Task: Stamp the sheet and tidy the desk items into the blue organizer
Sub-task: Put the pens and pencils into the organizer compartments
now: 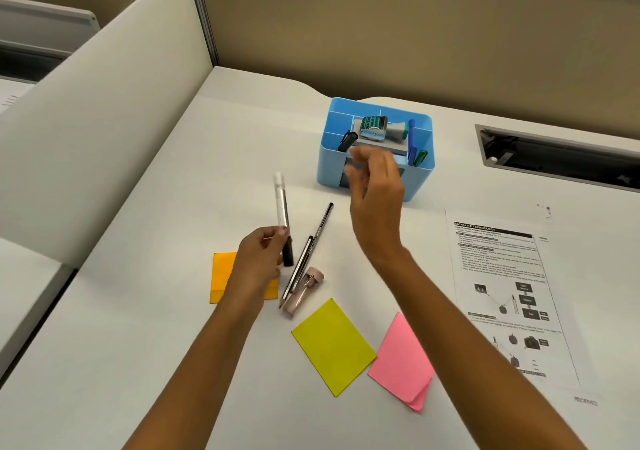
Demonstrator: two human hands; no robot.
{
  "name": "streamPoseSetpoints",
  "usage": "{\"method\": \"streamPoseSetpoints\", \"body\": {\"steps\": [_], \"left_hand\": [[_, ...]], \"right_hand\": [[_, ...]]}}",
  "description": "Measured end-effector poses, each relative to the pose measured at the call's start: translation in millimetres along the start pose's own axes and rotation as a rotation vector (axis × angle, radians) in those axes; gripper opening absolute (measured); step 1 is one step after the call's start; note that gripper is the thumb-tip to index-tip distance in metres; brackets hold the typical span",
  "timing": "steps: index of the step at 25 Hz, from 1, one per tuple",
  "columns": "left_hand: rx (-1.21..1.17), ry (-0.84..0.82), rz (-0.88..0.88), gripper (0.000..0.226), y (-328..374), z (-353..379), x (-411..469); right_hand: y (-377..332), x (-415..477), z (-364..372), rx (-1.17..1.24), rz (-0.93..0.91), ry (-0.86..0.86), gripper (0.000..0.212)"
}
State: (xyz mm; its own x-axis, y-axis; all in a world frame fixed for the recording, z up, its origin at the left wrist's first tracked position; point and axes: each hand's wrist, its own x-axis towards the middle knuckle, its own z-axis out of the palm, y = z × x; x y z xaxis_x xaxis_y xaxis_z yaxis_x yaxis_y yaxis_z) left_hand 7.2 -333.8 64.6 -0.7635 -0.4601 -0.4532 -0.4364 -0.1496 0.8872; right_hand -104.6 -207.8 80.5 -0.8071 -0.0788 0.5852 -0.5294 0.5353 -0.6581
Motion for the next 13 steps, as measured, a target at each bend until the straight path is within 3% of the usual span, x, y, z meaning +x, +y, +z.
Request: {"method": "streamPoseSetpoints", "body": {"steps": [3,6,10,13], "left_hand": [[-0.418,-0.108,-0.113,0.017,16.5,8.0,-1.1],[-0.514,-0.128,-0.120,0.016,24.4,14.9,-3.9],[-0.409,-0.190,-0.056,0.018,23.4,17.9,-9.9],[0.063,-0.024,0.235,0.022,7.6,17.6,-6.4]], "right_hand": [[-20.5,-46.5,-12.7,0.174,0.026,-0.166,0.018],[-32.3,-77.8,-14.6,0.257,0.025,-0.287,0.022],[-30.8,-69.5,-15.6,0.224,-0.026,-0.188,0.014],[-32.2,-39.8,-24.0,0.167,-0.100,-0.020,0.010]]}}
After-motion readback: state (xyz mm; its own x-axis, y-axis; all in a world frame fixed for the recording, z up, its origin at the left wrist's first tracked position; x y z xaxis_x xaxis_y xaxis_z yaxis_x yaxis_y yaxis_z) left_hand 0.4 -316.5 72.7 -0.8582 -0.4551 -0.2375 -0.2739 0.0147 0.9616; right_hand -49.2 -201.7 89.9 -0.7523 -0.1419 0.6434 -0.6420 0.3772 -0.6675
